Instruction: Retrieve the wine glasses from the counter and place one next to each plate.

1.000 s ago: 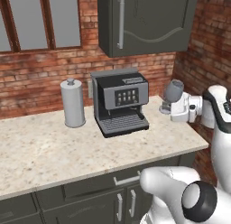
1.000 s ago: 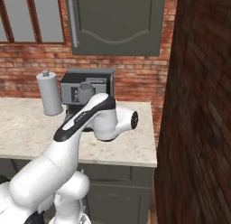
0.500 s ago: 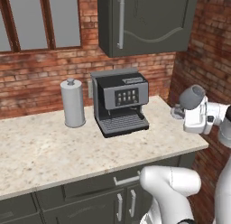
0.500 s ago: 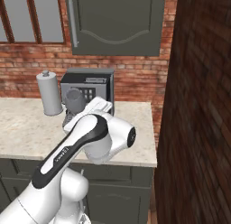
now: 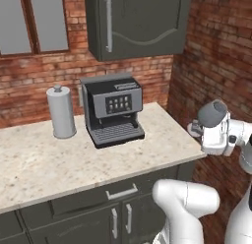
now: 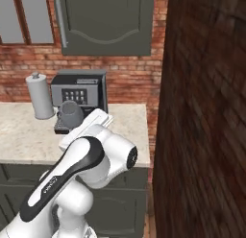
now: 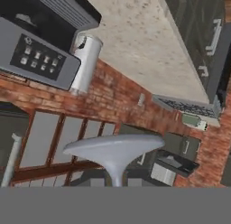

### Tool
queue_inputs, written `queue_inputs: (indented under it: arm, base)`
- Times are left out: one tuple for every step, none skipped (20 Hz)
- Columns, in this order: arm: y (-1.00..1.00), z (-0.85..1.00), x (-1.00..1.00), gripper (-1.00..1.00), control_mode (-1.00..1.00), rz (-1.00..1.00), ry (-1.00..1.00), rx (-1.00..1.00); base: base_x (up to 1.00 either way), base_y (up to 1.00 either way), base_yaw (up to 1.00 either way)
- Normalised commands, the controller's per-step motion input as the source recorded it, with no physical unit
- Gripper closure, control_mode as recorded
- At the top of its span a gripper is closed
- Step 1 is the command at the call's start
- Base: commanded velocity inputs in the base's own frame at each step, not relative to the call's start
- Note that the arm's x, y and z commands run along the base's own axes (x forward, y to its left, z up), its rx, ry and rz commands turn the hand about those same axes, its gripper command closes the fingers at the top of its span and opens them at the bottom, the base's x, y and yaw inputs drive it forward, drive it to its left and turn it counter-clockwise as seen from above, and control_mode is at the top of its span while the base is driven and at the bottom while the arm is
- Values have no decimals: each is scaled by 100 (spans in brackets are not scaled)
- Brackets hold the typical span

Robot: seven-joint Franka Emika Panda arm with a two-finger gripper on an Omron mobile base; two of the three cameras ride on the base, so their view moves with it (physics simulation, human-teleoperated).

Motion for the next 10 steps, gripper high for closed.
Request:
queue_inputs:
  arm:
    - [0,0,0,100,100,0,0,0]
    - [0,0,0,100,100,0,0,0]
    - [0,0,0,100,100,0,0,0]
    - [0,0,0,100,100,0,0,0]
    - [0,0,0,100,100,0,0,0]
    - [0,0,0,100,100,0,0,0]
    - [0,0,0,100,100,0,0,0]
    - [0,0,0,100,100,0,0,0]
    - [0,0,0,100,100,0,0,0]
    - [0,0,0,100,100,0,0,0]
  base:
    - [-13,-90,-42]
    - [-6,-83,-43]
    - [-8,-81,-48]
    - [-6,-81,-57]
    - [-7,-84,-66]
    - [0,-71,-73]
    - [0,-50,-82]
    - [0,-28,-91]
    - [0,-4,-98]
    - [0,0,-100]
